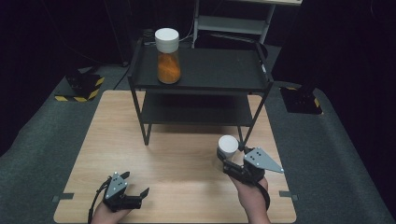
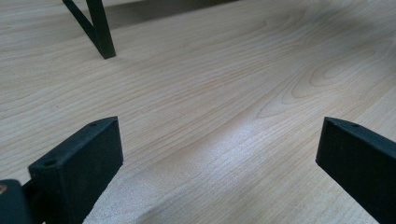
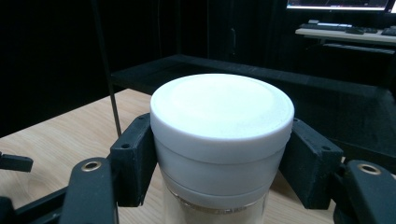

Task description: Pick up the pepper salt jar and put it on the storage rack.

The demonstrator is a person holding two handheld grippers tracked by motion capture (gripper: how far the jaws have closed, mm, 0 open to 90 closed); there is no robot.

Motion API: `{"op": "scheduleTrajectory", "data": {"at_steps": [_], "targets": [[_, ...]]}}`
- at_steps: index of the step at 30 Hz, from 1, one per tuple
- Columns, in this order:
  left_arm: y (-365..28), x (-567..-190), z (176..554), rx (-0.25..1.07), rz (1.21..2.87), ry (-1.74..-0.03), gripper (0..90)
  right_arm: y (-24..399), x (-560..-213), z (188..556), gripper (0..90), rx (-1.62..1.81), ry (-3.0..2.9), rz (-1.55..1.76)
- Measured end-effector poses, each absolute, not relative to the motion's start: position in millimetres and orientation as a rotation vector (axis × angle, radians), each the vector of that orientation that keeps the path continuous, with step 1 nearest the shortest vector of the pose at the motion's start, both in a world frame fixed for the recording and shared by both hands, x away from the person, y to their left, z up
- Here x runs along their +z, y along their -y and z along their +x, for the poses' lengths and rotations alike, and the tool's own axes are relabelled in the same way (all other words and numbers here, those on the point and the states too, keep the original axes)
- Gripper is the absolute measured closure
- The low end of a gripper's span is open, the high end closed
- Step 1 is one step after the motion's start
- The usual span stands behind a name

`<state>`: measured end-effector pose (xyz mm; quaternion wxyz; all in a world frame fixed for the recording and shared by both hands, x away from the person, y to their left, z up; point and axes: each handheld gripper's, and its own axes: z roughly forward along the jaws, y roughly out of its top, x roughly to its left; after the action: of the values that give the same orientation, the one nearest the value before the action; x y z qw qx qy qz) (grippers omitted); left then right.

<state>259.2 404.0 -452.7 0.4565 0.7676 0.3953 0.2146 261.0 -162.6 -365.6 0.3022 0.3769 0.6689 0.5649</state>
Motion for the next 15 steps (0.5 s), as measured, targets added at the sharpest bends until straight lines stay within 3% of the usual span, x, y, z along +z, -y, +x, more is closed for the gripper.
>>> {"op": "scheduleTrajectory", "data": {"at_steps": [15], "targets": [[-401.9,-452.3,257.9,0.54,1.899,-0.973,0.7,173.9,-343.2,269.4,33.9,1.535,-1.743,0.999]]}}
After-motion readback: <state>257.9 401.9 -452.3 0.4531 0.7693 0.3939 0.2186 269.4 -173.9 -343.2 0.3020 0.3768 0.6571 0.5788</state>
